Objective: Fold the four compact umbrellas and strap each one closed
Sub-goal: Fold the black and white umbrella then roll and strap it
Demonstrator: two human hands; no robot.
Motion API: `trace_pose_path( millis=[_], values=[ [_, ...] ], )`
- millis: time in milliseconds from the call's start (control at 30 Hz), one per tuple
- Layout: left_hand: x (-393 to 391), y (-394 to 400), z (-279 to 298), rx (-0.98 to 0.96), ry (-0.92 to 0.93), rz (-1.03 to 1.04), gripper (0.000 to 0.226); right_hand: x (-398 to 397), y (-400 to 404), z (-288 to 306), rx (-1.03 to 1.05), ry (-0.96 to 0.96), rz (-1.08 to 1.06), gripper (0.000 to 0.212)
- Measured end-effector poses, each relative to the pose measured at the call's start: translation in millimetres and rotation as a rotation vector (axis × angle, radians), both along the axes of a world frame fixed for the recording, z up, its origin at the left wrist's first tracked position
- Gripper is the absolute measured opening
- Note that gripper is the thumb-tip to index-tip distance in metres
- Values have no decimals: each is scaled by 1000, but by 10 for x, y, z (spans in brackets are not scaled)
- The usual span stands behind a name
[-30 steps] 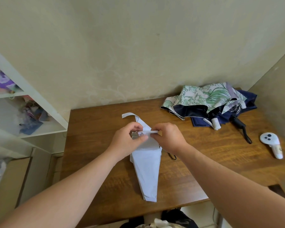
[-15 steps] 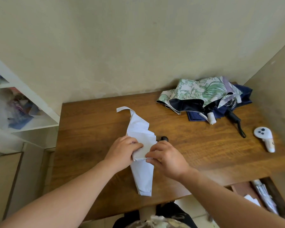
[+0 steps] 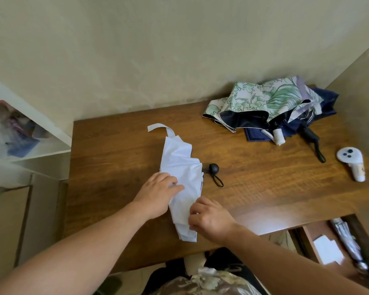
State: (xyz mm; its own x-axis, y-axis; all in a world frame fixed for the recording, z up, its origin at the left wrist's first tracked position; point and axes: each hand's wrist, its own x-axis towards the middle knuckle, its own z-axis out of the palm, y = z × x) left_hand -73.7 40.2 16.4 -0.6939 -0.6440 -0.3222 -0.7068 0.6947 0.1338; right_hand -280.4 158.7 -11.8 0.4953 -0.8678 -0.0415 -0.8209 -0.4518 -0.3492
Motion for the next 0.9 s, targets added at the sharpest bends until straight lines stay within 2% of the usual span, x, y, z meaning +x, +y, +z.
trace_pose_path(
  millis=[167,367,467,533,600,633,700,767,833,900],
  values=[
    [-223,-90,-78,8,64,77,52,111,24,-105,38,110,45,23],
    [-417,-91,-223,64,-42,3,69,237,31,-225,96,256,158,32],
    [-381,-22,-296,44,-83,-27,74,206,5,-298,218,273,135,30],
    [-331,20,-362,50,-110,-44,77,160,-39,-275,357,225,147,17],
    [-294,59,-421,58,-138,-59,77,94,-145,-212,518,90,-28,27],
    [-285,69,-448,64,-144,-64,75,56,-219,-175,511,11,-142,28],
    [-270,89,-486,58,-137,-70,75,-74,-402,-191,283,-85,-333,22],
    [-251,115,-520,41,-131,-83,78,-202,-559,-193,241,-41,-411,36],
    [-222,139,-564,7,-130,-108,80,-277,-657,-171,363,59,-368,56],
    [-172,165,-604,-18,-128,-129,81,-308,-692,-149,454,153,-309,63]
  ],
)
